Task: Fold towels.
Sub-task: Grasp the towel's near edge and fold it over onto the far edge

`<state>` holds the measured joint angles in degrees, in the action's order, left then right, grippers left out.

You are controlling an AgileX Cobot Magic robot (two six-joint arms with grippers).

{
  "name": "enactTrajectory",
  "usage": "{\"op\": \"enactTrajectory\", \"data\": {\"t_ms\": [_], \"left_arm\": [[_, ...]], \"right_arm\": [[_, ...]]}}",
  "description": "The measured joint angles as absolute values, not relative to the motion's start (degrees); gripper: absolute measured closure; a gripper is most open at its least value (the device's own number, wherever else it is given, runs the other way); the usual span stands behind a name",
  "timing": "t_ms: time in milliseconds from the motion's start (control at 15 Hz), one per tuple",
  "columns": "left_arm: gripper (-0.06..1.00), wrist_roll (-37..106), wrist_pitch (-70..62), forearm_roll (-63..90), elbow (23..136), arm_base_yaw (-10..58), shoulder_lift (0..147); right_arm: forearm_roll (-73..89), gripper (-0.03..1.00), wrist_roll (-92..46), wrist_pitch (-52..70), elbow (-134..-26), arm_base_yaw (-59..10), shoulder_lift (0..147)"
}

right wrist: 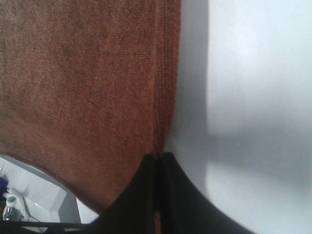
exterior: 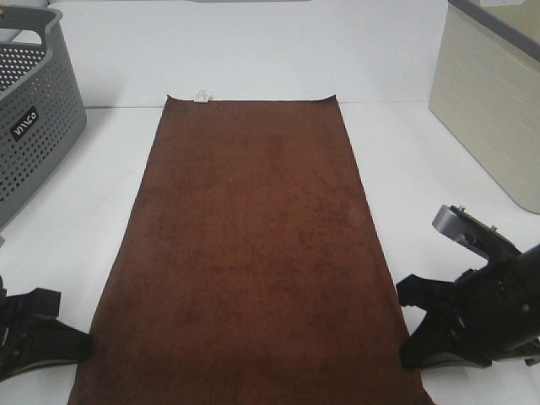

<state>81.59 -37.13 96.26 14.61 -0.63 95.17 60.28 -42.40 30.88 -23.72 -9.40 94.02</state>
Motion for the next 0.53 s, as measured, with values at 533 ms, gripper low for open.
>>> {"op": "enactTrajectory", "data": {"t_ms": [533], "left_arm": [[0.94, 66.23, -36.84, 87.38, 23.32, -0.63, 92.25]], "right_arm": [[56.84, 0.97, -38.33, 34.43, -35.18, -9.4, 91.62]]}}
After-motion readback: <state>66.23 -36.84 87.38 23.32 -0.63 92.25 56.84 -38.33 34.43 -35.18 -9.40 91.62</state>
